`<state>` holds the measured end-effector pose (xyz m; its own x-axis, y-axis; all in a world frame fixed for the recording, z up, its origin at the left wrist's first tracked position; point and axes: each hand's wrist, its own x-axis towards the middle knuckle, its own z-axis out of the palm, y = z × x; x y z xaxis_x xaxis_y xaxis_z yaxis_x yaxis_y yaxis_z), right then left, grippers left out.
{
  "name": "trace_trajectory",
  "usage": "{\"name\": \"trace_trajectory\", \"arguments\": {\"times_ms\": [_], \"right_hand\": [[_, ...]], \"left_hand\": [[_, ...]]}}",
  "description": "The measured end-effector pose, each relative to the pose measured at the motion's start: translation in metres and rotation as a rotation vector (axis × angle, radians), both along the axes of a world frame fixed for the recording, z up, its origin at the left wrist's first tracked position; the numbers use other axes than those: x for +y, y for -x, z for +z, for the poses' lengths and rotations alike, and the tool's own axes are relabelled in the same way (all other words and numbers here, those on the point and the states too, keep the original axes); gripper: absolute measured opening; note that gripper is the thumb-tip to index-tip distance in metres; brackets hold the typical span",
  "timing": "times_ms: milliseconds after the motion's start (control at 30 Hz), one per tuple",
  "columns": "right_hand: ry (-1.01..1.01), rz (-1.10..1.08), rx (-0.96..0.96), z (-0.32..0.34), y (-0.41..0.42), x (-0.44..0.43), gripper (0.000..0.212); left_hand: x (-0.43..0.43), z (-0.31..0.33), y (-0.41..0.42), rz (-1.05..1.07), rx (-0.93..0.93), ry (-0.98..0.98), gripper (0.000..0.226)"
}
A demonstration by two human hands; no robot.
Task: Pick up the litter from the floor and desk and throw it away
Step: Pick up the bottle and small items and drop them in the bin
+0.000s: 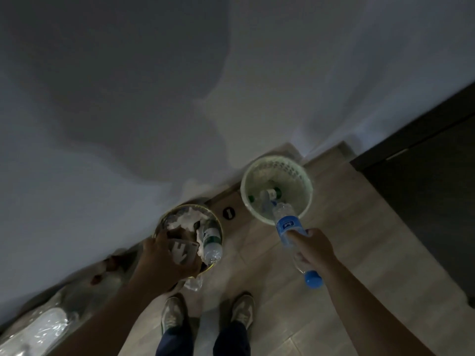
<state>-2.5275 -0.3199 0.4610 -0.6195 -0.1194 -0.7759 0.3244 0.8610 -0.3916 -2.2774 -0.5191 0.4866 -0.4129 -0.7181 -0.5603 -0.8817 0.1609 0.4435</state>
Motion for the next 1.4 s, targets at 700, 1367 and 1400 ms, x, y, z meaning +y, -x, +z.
{"name": "trace_trajectory", "arguments": {"times_ms": [700,1367,1400], "right_hand": [[0.021,0.32,0.392,-0.138,-0.011,-0.075,0.061],[-0.03,0.239,-0.006,-0.192,-0.16,-0.128,0.067],[-0.001,0.196,0.014,-0.185,-0.156,-0.126,0.062]], "left_hand": [[-0.061,-0.157,-0.011,-0.06,-0.284,-0.079,0.11],[-0.08,-0.178,-0.059,-0.116,-0.322,-0.145,0.108],[-0.08,-0.177,-0.059,-0.119,-0.317,-0.145,0.108]]}}
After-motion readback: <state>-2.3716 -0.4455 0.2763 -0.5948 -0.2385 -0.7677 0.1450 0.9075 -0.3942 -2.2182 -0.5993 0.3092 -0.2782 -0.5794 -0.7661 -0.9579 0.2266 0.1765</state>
